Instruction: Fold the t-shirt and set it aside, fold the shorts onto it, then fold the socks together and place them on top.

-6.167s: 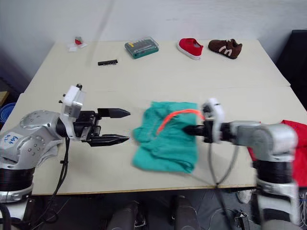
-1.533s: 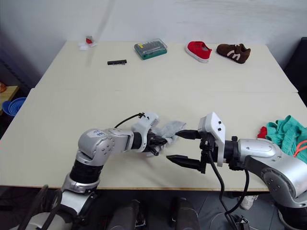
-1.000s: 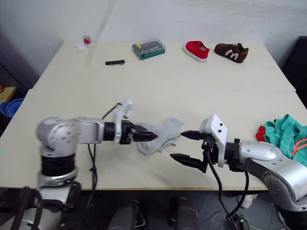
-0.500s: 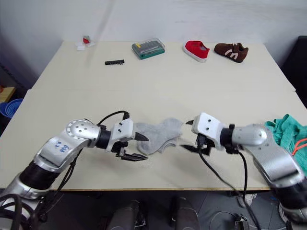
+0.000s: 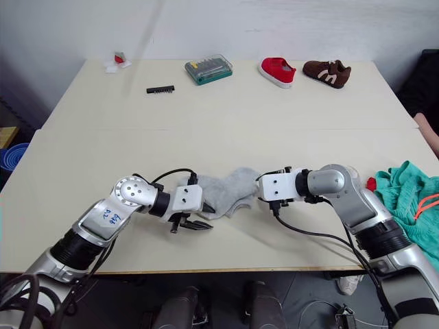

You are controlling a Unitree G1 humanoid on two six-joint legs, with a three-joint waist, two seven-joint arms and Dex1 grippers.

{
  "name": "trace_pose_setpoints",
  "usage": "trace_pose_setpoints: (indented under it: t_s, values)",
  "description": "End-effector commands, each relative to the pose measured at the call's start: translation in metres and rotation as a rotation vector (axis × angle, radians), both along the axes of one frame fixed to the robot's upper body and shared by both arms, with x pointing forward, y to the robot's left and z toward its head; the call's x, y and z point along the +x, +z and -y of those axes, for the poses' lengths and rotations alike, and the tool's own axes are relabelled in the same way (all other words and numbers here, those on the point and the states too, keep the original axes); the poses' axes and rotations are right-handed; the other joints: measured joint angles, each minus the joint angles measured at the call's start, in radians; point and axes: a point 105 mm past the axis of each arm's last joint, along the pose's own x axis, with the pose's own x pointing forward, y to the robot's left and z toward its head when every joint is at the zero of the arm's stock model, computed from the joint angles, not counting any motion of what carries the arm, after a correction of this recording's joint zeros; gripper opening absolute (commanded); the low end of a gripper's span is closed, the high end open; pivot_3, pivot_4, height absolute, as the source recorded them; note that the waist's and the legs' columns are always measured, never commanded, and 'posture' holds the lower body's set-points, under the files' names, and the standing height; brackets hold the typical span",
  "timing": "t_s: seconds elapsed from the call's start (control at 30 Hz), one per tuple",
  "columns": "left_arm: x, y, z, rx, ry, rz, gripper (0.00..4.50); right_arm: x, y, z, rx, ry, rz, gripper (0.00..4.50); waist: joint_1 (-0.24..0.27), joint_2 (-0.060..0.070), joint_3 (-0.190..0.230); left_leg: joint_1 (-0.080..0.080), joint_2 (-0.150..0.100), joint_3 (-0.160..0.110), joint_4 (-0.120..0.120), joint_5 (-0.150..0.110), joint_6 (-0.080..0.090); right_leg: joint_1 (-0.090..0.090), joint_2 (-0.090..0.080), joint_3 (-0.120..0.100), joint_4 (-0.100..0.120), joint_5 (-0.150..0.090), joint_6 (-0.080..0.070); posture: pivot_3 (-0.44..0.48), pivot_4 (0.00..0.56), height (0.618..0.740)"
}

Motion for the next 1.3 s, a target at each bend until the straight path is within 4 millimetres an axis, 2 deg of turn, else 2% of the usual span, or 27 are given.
trace_pose_setpoints:
  t_s: [0.03, 0.13, 0.2, 0.23, 0.3, 0.5, 0.6, 0.77, 0.87, 0.97, 1.13, 1.3]
  values:
    - [0.004, -0.002, -0.005, 0.01, 0.036, -0.001, 1.0, 0.007, 0.009, -0.008, 0.028, 0.016, 0.051, 1.96, -0.001, 0.0, 0.0, 0.0, 0.0, 0.0, 0.0, 0.0, 0.0, 0.0, 0.0, 0.0, 0.0, 0.0, 0.0, 0.0, 0.15, 0.74]
    - [0.005, -0.001, -0.007, 0.003, 0.057, -0.01, 0.03, 0.01, 0.008, -0.011, 0.047, 0.007, 0.056, 0.92, -0.002, 0.0, 0.0, 0.0, 0.0, 0.0, 0.0, 0.0, 0.0, 0.0, 0.0, 0.0, 0.0, 0.0, 0.0, 0.0, 0.15, 0.74]
    - [0.004, 0.001, -0.007, -0.01, 0.062, -0.021, 0.0, 0.012, 0.007, -0.01, 0.044, 0.006, 0.059, 0.23, -0.002, 0.0, 0.0, 0.0, 0.0, 0.0, 0.0, 0.0, 0.0, 0.0, 0.0, 0.0, 0.0, 0.0, 0.0, 0.0, 0.15, 0.74]
    - [0.003, 0.003, -0.007, -0.016, 0.063, -0.027, 0.0, 0.012, 0.007, -0.009, 0.042, 0.006, 0.06, 0.05, -0.002, 0.0, 0.0, 0.0, 0.0, 0.0, 0.0, 0.0, 0.0, 0.0, 0.0, 0.0, 0.0, 0.0, 0.0, 0.0, 0.15, 0.74]
    - [0.002, 0.005, -0.006, -0.03, 0.067, -0.042, 0.0, 0.013, 0.008, -0.008, 0.042, 0.003, 0.061, 0.05, -0.002, 0.0, 0.0, 0.0, 0.0, 0.0, 0.0, 0.0, 0.0, 0.0, 0.0, 0.0, 0.001, 0.0, 0.0, 0.0, 0.15, 0.74]
    - [-0.003, 0.043, -0.003, -0.159, 0.067, -0.121, 0.0, 0.012, 0.02, -0.003, 0.056, -0.007, 0.076, 0.05, -0.002, 0.0, 0.0, 0.0, 0.0, 0.0, 0.0, 0.001, -0.001, 0.0, 0.0, 0.0, 0.001, 0.0, 0.0, 0.0, 0.15, 0.74]
    - [-0.001, 0.059, -0.01, -0.159, 0.044, -0.099, 0.0, 0.009, 0.032, 0.0, 0.081, -0.02, 0.076, 0.05, -0.001, 0.0, 0.0, 0.0, 0.0, 0.0, 0.001, 0.001, -0.001, 0.0, 0.0, 0.0, 0.001, 0.0, 0.0, 0.0, 0.15, 0.74]
    - [0.032, 0.058, -0.034, -0.012, 0.051, 0.076, 0.0, -0.016, 0.043, -0.008, 0.125, 0.014, -0.002, 0.05, 0.0, 0.0, 0.0, 0.001, 0.0, -0.001, 0.001, 0.001, -0.001, 0.001, 0.0, 0.0, 0.001, 0.0, 0.0, 0.0, 0.15, 0.74]
    - [0.053, 0.055, -0.048, 0.084, 0.029, 0.19, 0.0, -0.033, 0.038, -0.019, 0.147, 0.031, -0.045, 0.05, 0.0, 0.0, 0.0, 0.001, 0.0, -0.001, 0.001, 0.001, -0.001, 0.001, 0.0, -0.001, 0.001, 0.0, 0.0, 0.0, 0.15, 0.74]
    - [0.071, 0.052, -0.05, 0.117, 0.01, 0.254, 0.0, -0.042, 0.028, -0.03, 0.165, 0.019, -0.06, 0.05, 0.001, 0.0, 0.0, 0.0, 0.0, -0.001, 0.001, 0.0, -0.001, 0.0, 0.0, -0.001, 0.001, 0.0, 0.0, 0.0, 0.15, 0.74]
    - [0.081, 0.047, -0.043, 0.12, -0.048, 0.255, 0.0, -0.048, 0.013, -0.043, 0.187, -0.05, -0.095, 0.05, 0.001, 0.0, 0.0, -0.001, 0.0, -0.001, 0.001, 0.0, 0.0, 0.0, 0.0, -0.001, 0.001, 0.0, 0.0, 0.0, 0.15, 0.74]
    - [0.08, 0.048, -0.05, 0.133, -0.101, 0.224, 0.0, -0.053, 0.004, -0.05, 0.215, -0.102, -0.125, 0.05, -0.002, 0.0, 0.0, -0.001, 0.0, 0.0, 0.001, 0.0, 0.0, -0.002, 0.0, -0.001, 0.001, 0.0, 0.0, 0.0, 0.15, 0.74]
